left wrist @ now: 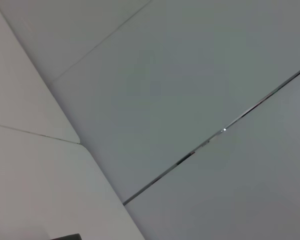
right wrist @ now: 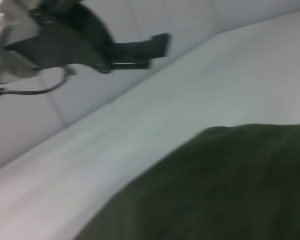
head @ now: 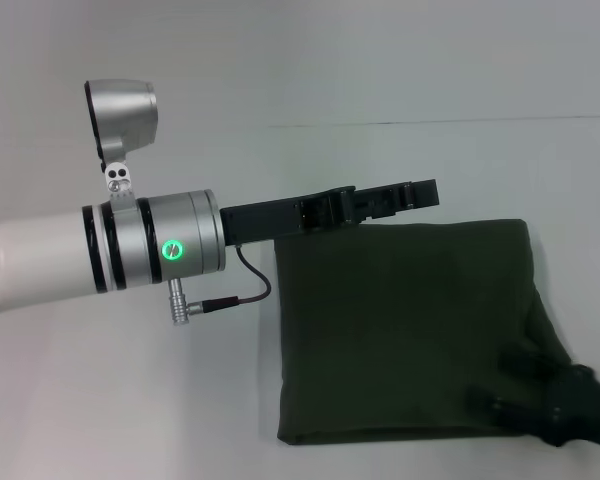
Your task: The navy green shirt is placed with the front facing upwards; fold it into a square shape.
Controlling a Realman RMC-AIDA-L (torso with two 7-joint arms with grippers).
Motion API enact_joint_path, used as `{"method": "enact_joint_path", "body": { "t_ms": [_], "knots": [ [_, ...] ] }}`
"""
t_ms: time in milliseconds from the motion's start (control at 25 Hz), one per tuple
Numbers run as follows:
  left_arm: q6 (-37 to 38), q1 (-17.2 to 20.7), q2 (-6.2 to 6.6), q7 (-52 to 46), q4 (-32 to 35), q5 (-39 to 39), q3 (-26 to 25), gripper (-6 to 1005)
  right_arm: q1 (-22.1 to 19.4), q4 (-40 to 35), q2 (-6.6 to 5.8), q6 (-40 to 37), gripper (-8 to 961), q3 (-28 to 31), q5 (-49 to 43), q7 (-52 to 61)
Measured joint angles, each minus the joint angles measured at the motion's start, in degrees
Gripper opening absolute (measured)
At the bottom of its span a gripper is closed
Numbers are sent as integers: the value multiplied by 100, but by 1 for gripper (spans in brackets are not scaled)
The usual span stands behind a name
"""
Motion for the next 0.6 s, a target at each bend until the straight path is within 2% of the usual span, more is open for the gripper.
{"method": "enact_joint_path", "body": {
  "t_ms": [280,440,600],
  "knots": [
    [-1,0,-10,35,1,0,-6,906,-206,-30,-7,-168,916,893,12,-69],
    [0,-7,-10,43,1,0,-7,905,47,0,6,-443,916,966,13,-67],
    [5,-2,-5,45,1,0,-7,905,371,159,29,-341,916,821,-27,-75]
  ]
}}
